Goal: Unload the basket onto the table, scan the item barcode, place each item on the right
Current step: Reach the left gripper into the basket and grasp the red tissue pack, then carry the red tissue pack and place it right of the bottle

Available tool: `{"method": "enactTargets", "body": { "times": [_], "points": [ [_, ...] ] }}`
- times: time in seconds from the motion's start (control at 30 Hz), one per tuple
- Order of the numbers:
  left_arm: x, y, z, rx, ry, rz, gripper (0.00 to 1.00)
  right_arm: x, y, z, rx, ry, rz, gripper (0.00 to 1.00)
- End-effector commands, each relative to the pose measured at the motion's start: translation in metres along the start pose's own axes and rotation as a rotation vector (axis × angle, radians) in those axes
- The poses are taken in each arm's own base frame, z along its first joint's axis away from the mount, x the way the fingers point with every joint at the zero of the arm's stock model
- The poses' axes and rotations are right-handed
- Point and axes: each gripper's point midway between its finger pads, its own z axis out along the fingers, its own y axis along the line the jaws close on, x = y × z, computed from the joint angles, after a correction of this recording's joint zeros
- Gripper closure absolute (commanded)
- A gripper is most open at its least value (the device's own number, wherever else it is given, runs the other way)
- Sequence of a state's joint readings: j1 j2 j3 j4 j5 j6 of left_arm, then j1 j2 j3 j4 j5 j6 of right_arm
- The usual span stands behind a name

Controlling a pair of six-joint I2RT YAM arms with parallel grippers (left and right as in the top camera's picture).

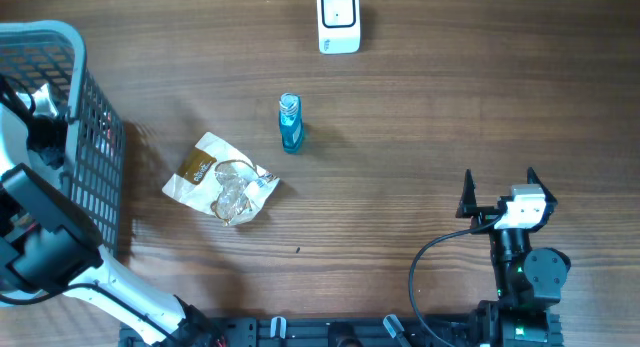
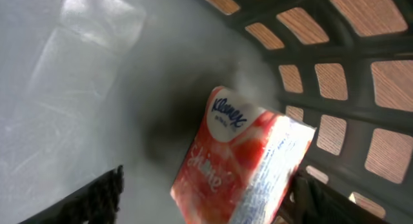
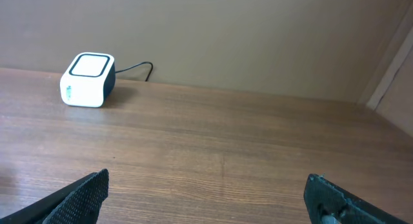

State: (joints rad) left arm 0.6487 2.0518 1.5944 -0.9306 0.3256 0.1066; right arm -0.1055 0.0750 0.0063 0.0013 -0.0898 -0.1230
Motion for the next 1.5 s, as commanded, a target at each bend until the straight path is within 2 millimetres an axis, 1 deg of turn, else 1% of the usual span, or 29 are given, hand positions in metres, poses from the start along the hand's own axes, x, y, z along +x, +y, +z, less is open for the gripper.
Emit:
{"method": "enactTargets", "body": {
  "times": [0.0,0.07,0.17,0.2,0.27,0.33,0.37,0.4,0.43,0.5,0.57,0.67,0.73,0.83,0.87,0.9,0.93,0.97,1.0,1.07,1.1,1.13,1.2,1.23,1.27,1.3,1.33,1.4,1.47],
  "points": [
    [0.01,-0.009,0.012,0.066,0.028,0.005,0.29,-0.001,0.004,0.0,-0.019,-0.004,0.018,0.0],
    [0.009,-0.008,0.013,0.065,0.025,0.006,0.35,-0.001,0.004,0.0,-0.019,-0.004,0.018,0.0],
    [0.01,-0.008,0.015,0.065,0.03,0.004,0.36,-0.001,0.004,0.0,-0.019,-0.004,0.018,0.0],
    [0.011,-0.007,0.017,0.065,0.035,0.002,0.4,-0.001,0.004,0.0,-0.019,-0.004,0.017,0.0],
    [0.012,-0.005,0.019,0.061,0.04,0.0,0.65,-0.001,0.004,0.0,-0.019,-0.004,0.018,0.0],
    [0.012,-0.005,0.019,0.061,0.041,0.0,0.66,-0.001,0.004,0.0,-0.019,-0.004,0.018,0.0],
    [0.011,-0.005,0.019,0.061,0.04,0.0,0.76,-0.001,0.004,0.0,-0.019,-0.004,0.017,0.0],
    [0.011,-0.005,0.019,0.061,0.038,0.001,0.96,-0.001,0.004,0.0,-0.019,-0.004,0.018,0.0],
    [0.011,-0.005,0.019,0.062,0.038,-0.009,0.96,-0.001,0.003,0.0,-0.019,-0.004,0.018,0.0],
    [0.001,-0.004,0.008,0.058,0.004,-0.112,0.96,-0.001,0.004,0.0,-0.019,-0.004,0.017,0.0],
    [-0.024,0.0,-0.031,0.066,-0.103,-0.237,0.96,-0.001,0.004,0.0,-0.019,-0.004,0.018,0.0],
    [-0.044,-0.001,-0.095,0.098,-0.276,-0.237,0.96,-0.001,0.004,0.0,-0.019,-0.004,0.018,0.0],
    [-0.049,0.0,-0.136,0.093,-0.378,-0.245,0.96,-0.001,0.004,0.0,-0.019,-0.004,0.018,0.0],
    [-0.044,-0.005,-0.214,0.1,-0.558,-0.3,0.96,-0.001,0.004,0.0,-0.019,-0.004,0.018,0.0],
    [-0.039,-0.009,-0.236,0.108,-0.608,-0.32,0.96,-0.001,0.004,0.0,-0.019,-0.004,0.018,0.0],
    [-0.033,-0.02,-0.258,0.128,-0.656,-0.324,0.96,-0.001,0.004,0.0,-0.019,-0.004,0.018,0.0],
    [-0.022,-0.045,-0.287,0.194,-0.71,-0.272,0.96,-0.001,0.004,0.0,-0.019,-0.004,0.017,0.0],
    [-0.014,-0.065,-0.303,0.246,-0.734,-0.225,0.96,-0.001,0.004,0.0,-0.019,-0.004,0.018,0.0],
    [0.001,-0.096,-0.322,0.333,-0.753,-0.145,0.96,-0.001,0.004,0.0,-0.019,-0.004,0.018,0.0],
    [0.035,-0.15,-0.351,0.454,-0.775,0.0,0.96,-0.001,0.004,0.0,-0.019,-0.004,0.017,0.0],
    [0.054,-0.172,-0.362,0.485,-0.785,0.057,0.96,-0.001,0.003,0.0,-0.019,-0.004,0.017,0.0],
    [0.068,-0.187,-0.37,0.508,-0.79,0.101,0.96,-0.001,0.003,0.0,-0.019,-0.004,0.018,0.0],
    [0.113,-0.227,-0.387,0.585,-0.791,0.23,0.96,-0.001,0.003,0.0,-0.019,-0.004,0.018,0.0],
    [0.133,-0.241,-0.392,0.623,-0.778,0.281,0.96,-0.001,0.003,0.0,-0.019,-0.004,0.017,0.01],
    [0.151,-0.251,-0.392,0.655,-0.744,0.317,0.96,-0.001,0.004,0.0,-0.019,-0.004,0.018,0.0],
    [0.159,-0.256,-0.388,0.67,-0.711,0.33,0.96,-0.001,0.004,0.0,-0.019,-0.004,0.018,0.0],
    [0.174,-0.264,-0.38,0.694,-0.642,0.348,0.96,-0.001,0.004,0.0,-0.019,-0.004,0.018,0.0],
    [0.19,-0.272,-0.362,0.713,-0.521,0.359,0.96,-0.001,0.004,0.0,-0.019,-0.004,0.017,0.0],
    [0.206,-0.285,-0.338,0.729,-0.367,0.383,0.96,-0.001,0.003,0.0,-0.019,-0.004,0.018,0.0]
  ]
}}
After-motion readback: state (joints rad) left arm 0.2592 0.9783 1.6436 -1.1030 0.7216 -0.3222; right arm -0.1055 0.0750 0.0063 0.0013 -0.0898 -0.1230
